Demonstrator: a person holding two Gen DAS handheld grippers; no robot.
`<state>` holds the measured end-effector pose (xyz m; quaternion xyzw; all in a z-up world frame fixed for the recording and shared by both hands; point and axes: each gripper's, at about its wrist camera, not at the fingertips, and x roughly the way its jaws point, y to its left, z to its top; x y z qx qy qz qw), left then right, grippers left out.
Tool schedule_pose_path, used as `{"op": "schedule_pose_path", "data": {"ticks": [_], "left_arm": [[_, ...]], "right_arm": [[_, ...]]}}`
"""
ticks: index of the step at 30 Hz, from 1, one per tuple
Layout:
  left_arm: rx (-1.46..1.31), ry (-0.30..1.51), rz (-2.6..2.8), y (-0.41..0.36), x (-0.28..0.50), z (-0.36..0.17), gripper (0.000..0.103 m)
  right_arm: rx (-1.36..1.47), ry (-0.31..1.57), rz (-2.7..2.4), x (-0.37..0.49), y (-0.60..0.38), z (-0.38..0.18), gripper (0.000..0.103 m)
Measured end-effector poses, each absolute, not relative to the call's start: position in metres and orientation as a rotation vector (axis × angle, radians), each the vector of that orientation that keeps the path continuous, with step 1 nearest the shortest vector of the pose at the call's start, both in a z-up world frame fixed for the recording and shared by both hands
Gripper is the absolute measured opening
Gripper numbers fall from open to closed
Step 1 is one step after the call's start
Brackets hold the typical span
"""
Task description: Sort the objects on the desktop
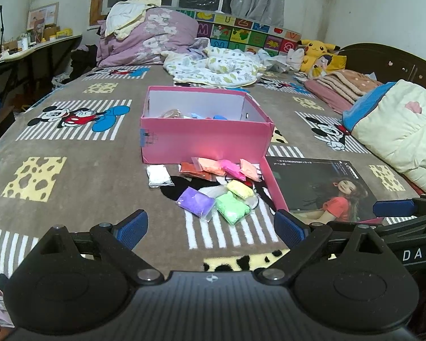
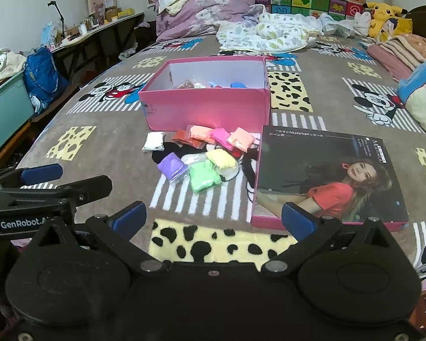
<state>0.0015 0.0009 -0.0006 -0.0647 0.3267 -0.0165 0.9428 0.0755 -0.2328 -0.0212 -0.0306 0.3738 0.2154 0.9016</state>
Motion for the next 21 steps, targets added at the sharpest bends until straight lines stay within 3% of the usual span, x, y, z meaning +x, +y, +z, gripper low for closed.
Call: {"op": "schedule_pose_path", "data": {"ticks": [21], "left_arm": [[-0.104,0.665,-0.017,0.0,0.0002,-0.0013,0.096]], "right_arm": [[-0.049,0.785,0.456,0.076,-0.2345,-0.0258,0.102]]}}
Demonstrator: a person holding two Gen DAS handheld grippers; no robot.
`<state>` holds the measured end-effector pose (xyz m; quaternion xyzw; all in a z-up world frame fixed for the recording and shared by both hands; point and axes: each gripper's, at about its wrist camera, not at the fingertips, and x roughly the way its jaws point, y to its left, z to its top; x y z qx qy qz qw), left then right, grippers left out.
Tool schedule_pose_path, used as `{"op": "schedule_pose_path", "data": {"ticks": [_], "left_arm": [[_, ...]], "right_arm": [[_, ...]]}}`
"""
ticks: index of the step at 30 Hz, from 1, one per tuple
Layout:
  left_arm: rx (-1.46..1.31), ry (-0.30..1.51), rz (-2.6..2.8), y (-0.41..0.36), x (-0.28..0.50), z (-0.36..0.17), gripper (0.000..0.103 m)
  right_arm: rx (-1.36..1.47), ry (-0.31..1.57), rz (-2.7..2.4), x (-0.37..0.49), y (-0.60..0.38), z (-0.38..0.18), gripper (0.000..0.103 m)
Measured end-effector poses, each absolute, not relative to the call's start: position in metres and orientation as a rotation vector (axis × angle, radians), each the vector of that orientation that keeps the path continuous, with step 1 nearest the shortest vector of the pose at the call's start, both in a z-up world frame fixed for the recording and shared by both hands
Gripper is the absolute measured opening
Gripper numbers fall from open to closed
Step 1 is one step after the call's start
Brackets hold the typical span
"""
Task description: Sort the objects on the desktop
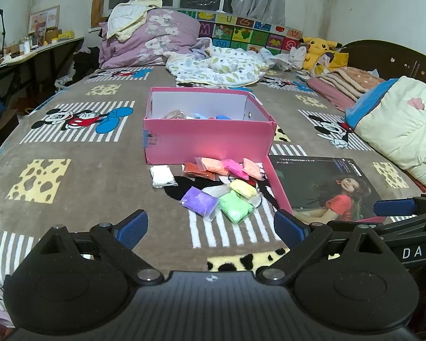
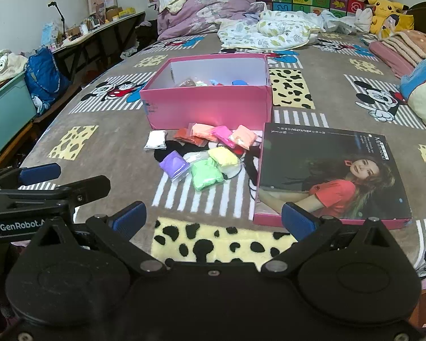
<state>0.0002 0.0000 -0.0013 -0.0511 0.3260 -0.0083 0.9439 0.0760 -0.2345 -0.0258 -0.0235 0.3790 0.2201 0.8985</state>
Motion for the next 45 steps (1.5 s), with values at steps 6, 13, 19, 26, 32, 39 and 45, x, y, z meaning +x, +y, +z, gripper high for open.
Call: {"op": "schedule_pose_path", "data": {"ticks": [6,13,19,26,32,39,45], "left_arm": [[-0.1,0.665,-0.016,-0.002,-0.001,-0.001,0.096],[-0.093,0.665,-0.011,-0.004,-0.001,-0.001,0.096],[-0.087,0.665,-0.006,-0.005,0.0,0.0,0.096],[-0.094,0.663,-0.007,-0.004,0.002,0.0,0.096],[-0.107,0.671,-0.013,-0.001,0.005,-0.006,0.096],[-0.125,0.682,-0.022,0.004,0.011,-0.015,0.096],[-0.176,0.69,-0.056,0.015,0.016,-0.024,0.096]], "right_arm": [[-0.045,0.787,0.455,0.077,-0.235,-0.025,0.102],[-0.042,0.792,0.454,0.077,-0.235,-0.025,0.102],[-0.04,0.799,0.455,0.077,-0.234,-0.025,0.102],[-0.042,0.793,0.462,0.079,-0.234,-0.026,0.102],[-0.067,0.796,0.462,0.083,-0.231,-0.028,0.102],[-0.082,0.814,0.455,0.089,-0.227,-0.033,0.102],[-0.09,0.829,0.471,0.094,-0.222,-0.038,0.102]]}}
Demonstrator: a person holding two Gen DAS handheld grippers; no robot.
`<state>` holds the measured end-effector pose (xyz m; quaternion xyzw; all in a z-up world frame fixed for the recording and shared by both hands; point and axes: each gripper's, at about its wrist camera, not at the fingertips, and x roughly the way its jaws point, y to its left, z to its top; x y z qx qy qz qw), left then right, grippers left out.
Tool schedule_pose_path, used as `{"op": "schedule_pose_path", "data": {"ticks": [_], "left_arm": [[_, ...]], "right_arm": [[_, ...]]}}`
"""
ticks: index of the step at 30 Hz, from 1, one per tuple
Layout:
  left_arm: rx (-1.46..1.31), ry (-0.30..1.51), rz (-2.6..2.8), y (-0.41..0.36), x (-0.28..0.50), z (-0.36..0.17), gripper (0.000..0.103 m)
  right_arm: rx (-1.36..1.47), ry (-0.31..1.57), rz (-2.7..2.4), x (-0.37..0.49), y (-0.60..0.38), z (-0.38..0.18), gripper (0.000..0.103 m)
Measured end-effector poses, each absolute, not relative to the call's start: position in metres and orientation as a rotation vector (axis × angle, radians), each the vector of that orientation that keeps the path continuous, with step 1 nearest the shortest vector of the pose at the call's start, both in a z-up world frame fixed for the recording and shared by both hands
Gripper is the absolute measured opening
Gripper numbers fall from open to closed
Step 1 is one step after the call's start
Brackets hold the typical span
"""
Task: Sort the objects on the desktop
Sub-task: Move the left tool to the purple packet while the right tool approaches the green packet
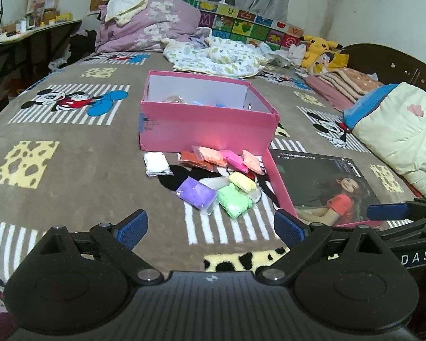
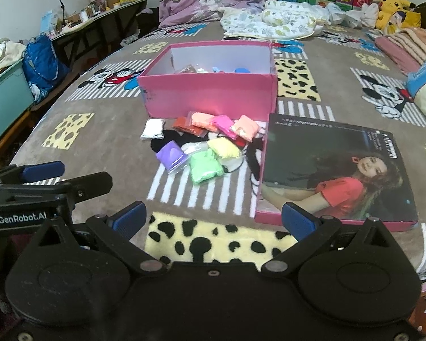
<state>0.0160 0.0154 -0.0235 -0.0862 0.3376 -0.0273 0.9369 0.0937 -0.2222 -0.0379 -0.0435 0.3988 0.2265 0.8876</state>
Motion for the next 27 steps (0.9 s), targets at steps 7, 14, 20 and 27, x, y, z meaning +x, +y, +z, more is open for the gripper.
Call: {"op": "schedule_pose_path", "data": {"ticks": [7,14,20,27], "left_arm": [[-0.19,0.69,-0.103,0.023,0.025,-0.033,0.096],[-0.224,0.683,-0.133,0.039,0.039,-0.048,0.096],[-0.171,0.64,-0.16,0.053,0.056,-0.061,0.096],[-0.11,0.711,-0.198,0.06,0.086,-0.077,0.096]], "right_arm": [[-0.09,0.834,0.538,0.097,-0.214,-0.04,0.102],[-0.048,0.846,0.548,0.114,-0.214,-0.041,0.102],[-0.228,0.794,0.618,0.125,-0.202,-0.038,0.102],[-0.339,0.9,0.767,0.164,-0.188,-0.038,0.102]]}}
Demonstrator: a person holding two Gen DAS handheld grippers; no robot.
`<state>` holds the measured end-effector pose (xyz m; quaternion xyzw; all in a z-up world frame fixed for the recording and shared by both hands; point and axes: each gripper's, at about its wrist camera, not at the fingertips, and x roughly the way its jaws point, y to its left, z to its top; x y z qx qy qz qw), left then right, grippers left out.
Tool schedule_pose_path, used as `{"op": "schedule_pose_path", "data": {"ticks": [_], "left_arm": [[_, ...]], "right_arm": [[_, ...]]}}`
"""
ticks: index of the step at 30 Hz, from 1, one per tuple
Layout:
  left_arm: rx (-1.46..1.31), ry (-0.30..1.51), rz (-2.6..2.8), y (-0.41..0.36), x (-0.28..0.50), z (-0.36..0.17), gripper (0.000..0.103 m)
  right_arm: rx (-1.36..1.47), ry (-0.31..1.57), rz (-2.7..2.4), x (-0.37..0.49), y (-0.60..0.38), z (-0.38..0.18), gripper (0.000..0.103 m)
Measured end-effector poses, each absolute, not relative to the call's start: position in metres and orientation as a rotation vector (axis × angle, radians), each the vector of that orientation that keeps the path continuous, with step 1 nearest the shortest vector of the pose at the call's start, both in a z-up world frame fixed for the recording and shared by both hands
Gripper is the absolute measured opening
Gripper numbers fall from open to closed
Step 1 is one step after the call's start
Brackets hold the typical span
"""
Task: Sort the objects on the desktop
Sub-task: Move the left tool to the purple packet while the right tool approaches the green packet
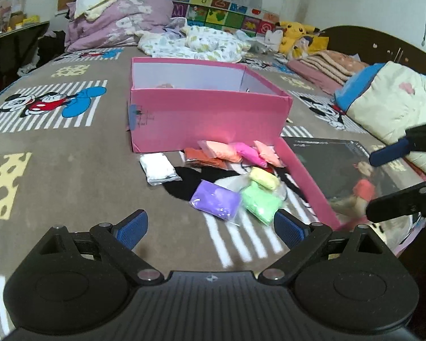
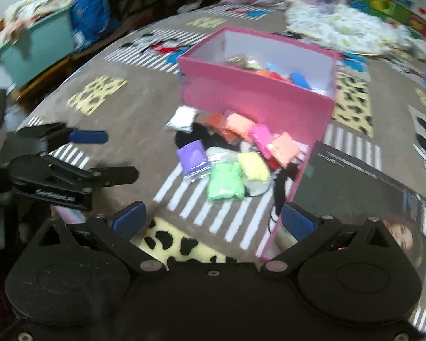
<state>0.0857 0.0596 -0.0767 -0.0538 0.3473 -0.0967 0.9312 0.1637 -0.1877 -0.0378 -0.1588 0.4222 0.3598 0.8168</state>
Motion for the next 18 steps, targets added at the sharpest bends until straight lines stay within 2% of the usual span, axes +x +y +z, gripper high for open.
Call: {"op": "schedule_pose_path", "data": {"ticks": [8,18], "left_arm": [[0.009,0.706,-0.297,0.051,0.134,-0.094,0.096],[0.022,0.681,-0.391,0.049,0.154,-0.131,0.096]], "right_arm": [[-0.446,0.905,0.89,0.202,-0.176,-0.051,0.102],[-0.471,0.949,0.962,0.222,-0.159,-0.102,0.098]]}}
